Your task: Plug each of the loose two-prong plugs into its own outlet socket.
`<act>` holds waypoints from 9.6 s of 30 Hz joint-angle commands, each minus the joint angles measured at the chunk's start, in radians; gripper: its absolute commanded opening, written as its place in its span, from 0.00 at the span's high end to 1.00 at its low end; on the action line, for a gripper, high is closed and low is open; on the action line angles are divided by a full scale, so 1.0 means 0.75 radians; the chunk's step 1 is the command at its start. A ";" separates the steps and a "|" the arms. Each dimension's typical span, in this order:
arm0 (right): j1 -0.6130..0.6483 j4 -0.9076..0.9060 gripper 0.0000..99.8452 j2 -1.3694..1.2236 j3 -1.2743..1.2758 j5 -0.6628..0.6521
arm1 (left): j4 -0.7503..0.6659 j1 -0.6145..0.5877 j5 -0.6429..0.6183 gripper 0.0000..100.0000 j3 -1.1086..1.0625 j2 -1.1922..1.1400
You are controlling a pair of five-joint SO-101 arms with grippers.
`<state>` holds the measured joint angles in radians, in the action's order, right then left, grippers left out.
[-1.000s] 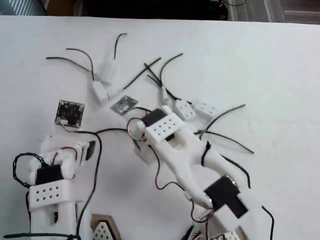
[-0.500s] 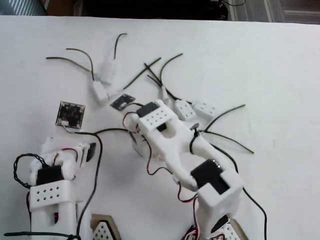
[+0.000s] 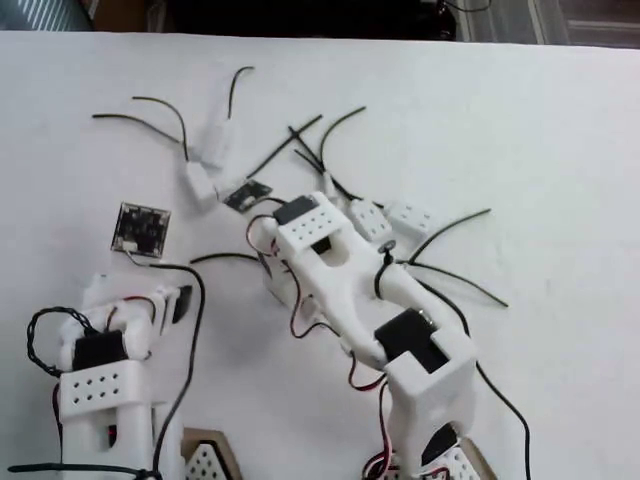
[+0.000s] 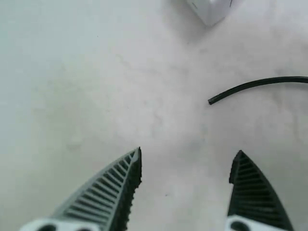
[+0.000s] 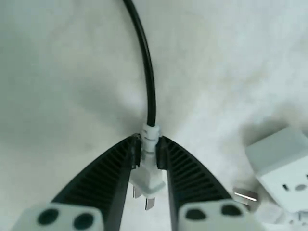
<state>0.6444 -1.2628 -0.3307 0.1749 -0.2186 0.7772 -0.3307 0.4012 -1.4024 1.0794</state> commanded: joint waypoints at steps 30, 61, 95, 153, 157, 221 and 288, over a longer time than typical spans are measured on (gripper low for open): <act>-0.011 -0.232 0.87 -0.005 -0.072 0.141 | -0.027 -0.017 0.016 0.71 -0.002 0.026; 0.044 -0.404 0.98 -0.195 -0.248 0.209 | -0.035 -0.017 0.016 0.71 -0.012 0.026; 0.038 -0.175 0.88 0.040 -0.078 0.278 | -0.037 -0.017 0.018 0.71 -0.014 0.026; 0.034 -0.300 0.98 0.398 -0.008 0.284 | -0.037 -0.017 0.016 0.71 -0.008 0.028; 0.034 -0.253 0.98 0.641 0.133 0.284 | -0.025 -0.017 0.004 0.71 0.035 0.028; 0.251 0.560 0.98 1.754 1.142 0.481 | 0.070 0.645 -0.276 0.71 0.053 0.682; -0.807 0.787 0.98 2.055 1.119 0.749 | 0.127 0.952 -0.663 0.71 1.553 -1.460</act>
<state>0.0552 -0.6935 1.1960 1.0648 0.3368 0.8815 0.3491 -0.0207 -0.3867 0.1174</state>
